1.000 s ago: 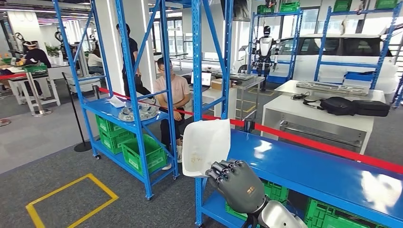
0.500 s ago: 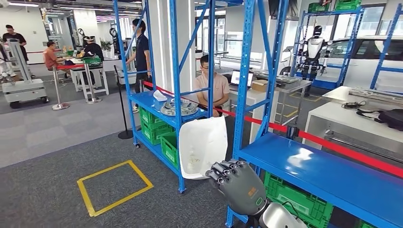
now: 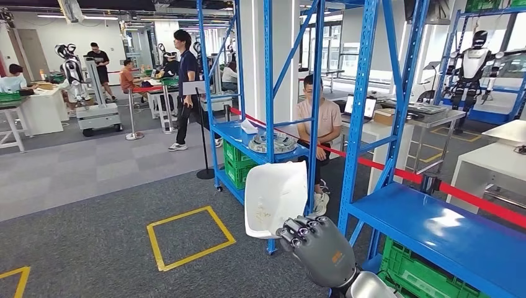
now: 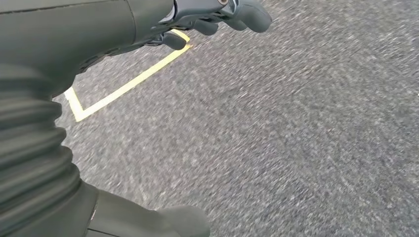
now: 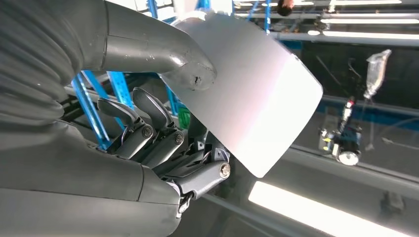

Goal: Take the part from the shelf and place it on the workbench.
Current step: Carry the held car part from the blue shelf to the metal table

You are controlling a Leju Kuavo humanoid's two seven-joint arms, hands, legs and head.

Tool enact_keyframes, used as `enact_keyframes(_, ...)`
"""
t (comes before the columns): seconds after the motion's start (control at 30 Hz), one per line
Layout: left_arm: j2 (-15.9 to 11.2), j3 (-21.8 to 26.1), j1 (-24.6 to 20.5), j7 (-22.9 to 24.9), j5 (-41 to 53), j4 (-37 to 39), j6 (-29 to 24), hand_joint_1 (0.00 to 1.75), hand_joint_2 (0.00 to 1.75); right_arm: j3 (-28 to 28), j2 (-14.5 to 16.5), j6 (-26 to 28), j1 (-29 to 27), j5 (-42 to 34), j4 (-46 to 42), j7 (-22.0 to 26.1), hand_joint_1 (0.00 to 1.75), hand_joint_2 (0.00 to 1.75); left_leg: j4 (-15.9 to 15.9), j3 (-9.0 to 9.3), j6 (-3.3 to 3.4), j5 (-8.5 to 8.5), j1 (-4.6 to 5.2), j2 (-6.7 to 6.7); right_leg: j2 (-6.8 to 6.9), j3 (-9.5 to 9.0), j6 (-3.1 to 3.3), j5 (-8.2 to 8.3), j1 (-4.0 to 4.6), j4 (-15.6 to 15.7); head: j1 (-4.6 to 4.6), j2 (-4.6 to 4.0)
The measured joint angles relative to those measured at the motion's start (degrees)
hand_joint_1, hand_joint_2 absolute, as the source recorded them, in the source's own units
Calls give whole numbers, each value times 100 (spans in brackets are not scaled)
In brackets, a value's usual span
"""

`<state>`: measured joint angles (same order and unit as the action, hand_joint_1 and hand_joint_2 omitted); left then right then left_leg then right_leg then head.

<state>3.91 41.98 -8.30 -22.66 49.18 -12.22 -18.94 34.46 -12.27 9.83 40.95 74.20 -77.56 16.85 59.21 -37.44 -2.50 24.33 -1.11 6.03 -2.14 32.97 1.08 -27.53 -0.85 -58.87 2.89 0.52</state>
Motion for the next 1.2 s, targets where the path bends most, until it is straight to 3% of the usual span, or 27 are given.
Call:
enact_keyframes(0.07, 2, 1, -14, -8, 0, 1, 1, 0, 175, -29, -4, -26, 1, 39, -60, -20, 175, 175, 507, -237, -27, 278, 25, -373, 159, -21, 63, 13, 6, 34, 3, 0)
enact_keyframes(0.1, 2, 1, -23, -13, 1, 0, 2, 0, 175, -46, -6, -42, 0, 58, -89, -31, 175, 175, 906, -422, -41, 469, 29, -486, 239, -22, 83, 8, 17, 35, 7, 0)
enact_keyframes(0.17, 0, 1, -26, -16, 5, 0, 3, 0, 175, -67, -8, -74, -7, 95, -140, -42, 175, 175, 1510, -691, -57, 681, 25, -547, 401, -24, 96, -4, 31, 33, 7, 0)
enact_keyframes(0.2, -1, 1, -23, -14, 9, 0, 3, 0, 175, -73, -9, -88, -11, 106, -169, -42, 175, 175, 1527, -682, -58, 639, 25, -561, 479, -26, 96, -10, 34, 31, 10, 0)
enact_keyframes(0.23, -4, 2, -22, -8, 11, -1, 3, 0, 175, -82, -9, -100, -13, 114, -200, -41, 175, 175, 1305, -549, -52, 502, 25, -593, 553, -32, 92, -18, 35, 28, 17, 0)
enact_keyframes(0.3, -16, 3, -28, 7, 13, -3, 3, 0, 175, -107, -11, -120, -9, 118, -271, -22, 175, 175, 498, -89, -15, 191, 59, -817, 691, -48, 63, -49, 52, 15, 50, 0)
enact_keyframes(0.37, -31, 3, -39, 14, 13, -5, 2, 0, 175, -128, -19, -139, 6, 111, -324, 20, 175, 175, -11, 184, 65, 69, 106, -983, 803, -60, 14, -78, 82, 3, 65, 0)
enact_keyframes(0.4, -39, 4, -39, 14, 13, -5, 1, 0, 175, -133, -22, -151, 12, 103, -338, 45, 175, 175, -62, 199, 105, 81, 130, -974, 855, -67, -13, -85, 96, 6, 61, 0)
enact_keyframes(0.47, -56, 15, -20, 13, 13, -4, -4, 0, 175, -136, -25, -176, 26, 78, -352, 81, 175, 175, -85, 190, 177, 52, 120, -822, 932, -90, -71, -110, 88, 11, 50, 0)
enact_keyframes(0.53, -66, 33, -1, 8, 21, -6, -13, 0, 175, -138, -26, -197, 51, 51, -365, 105, 175, 175, -119, 206, 246, 25, 88, -691, 707, -3, -128, -277, 57, -218, 52, 1)
enact_keyframes(0.6, -69, 43, -1, 8, 44, -9, -21, 0, 175, -139, -36, -202, 64, 30, -370, 121, 175, 175, -130, 210, 290, 12, 70, -567, 359, 328, -160, -618, 37, -912, 77, 2)
enact_keyframes(0.67, -73, 48, 5, 24, 82, -9, -25, 0, 175, -139, -47, -205, 55, 20, -370, 129, 175, 175, -125, 206, 303, 9, 68, -417, 242, 704, -169, -829, 36, -1608, 117, 2)
enact_keyframes(0.7, -73, 49, 11, 34, 99, -9, -25, 0, 175, -139, -50, -207, 49, 17, -371, 130, 175, 175, -118, 206, 302, 9, 67, -333, 226, 772, -165, -776, 36, -1685, 137, 2)
enact_keyframes(0.73, -73, 50, 16, 42, 110, -9, -25, 0, 175, -139, -50, -209, 45, 15, -373, 128, 175, 175, -108, 207, 299, 10, 65, -252, 209, 724, -156, -612, 33, -1521, 151, 2)
enact_keyframes(0.77, -73, 51, 17, 46, 116, -9, -26, 0, 175, -139, -50, -212, 45, 13, -380, 126, 175, 175, -94, 207, 290, 13, 60, -170, 156, 565, -143, -371, 24, -1138, 163, 2)
enact_keyframes(0.83, -70, 51, 11, 65, 118, -9, -26, 0, 175, -139, -47, -217, 49, 9, -405, 123, 175, 175, -63, 189, 243, 17, 49, -23, -87, 221, -126, -50, -1, -364, 181, 1)
enact_keyframes(0.9, -72, 51, 13, 89, 128, -9, -27, 0, 175, -139, -39, -222, 52, 9, -428, 123, 175, 175, -60, 147, 162, 0, 34, 100, -217, 79, -116, -1, 5, -64, 179, 1)
enact_keyframes(0.97, -79, 52, 39, 98, 158, -6, -27, 0, 175, -139, -13, -230, 58, 10, -440, 122, 175, 175, -90, 109, 76, -32, 13, 194, -98, 58, -67, 22, 26, -34, 165, 2)
enact_keyframes(1.03, -83, 52, 63, 99, 196, -2, -27, 0, 175, -139, 19, -237, 62, 11, -458, 119, 175, 175, 38, 19, 21, 50, 26, -34, 47, 31, 15, 54, 21, 17, 174, 2)
enact_keyframes(1.1, -84, 51, 58, 98, 219, -1, -27, 0, 175, -139, 27, -238, 49, 12, -480, 117, 175, 175, 610, -252, -8, 356, 49, -411, 202, 15, 72, 62, 30, 45, 234, 2)
enact_keyframes(1.17, -83, 51, 61, 99, 225, 1, -27, 0, 175, -139, 26, -237, 10, 13, -490, 121, 175, 175, 1368, -599, -33, 664, 46, -539, 364, 16, 96, 52, 50, 44, 299, 2)
enact_keyframes(1.2, -81, 51, 70, 102, 226, 2, -27, 0, 175, -139, 26, -238, -12, 13, -492, 123, 175, 175, 1549, -676, -38, 696, 46, -553, 444, 16, 101, 46, 56, 43, 315, 2)
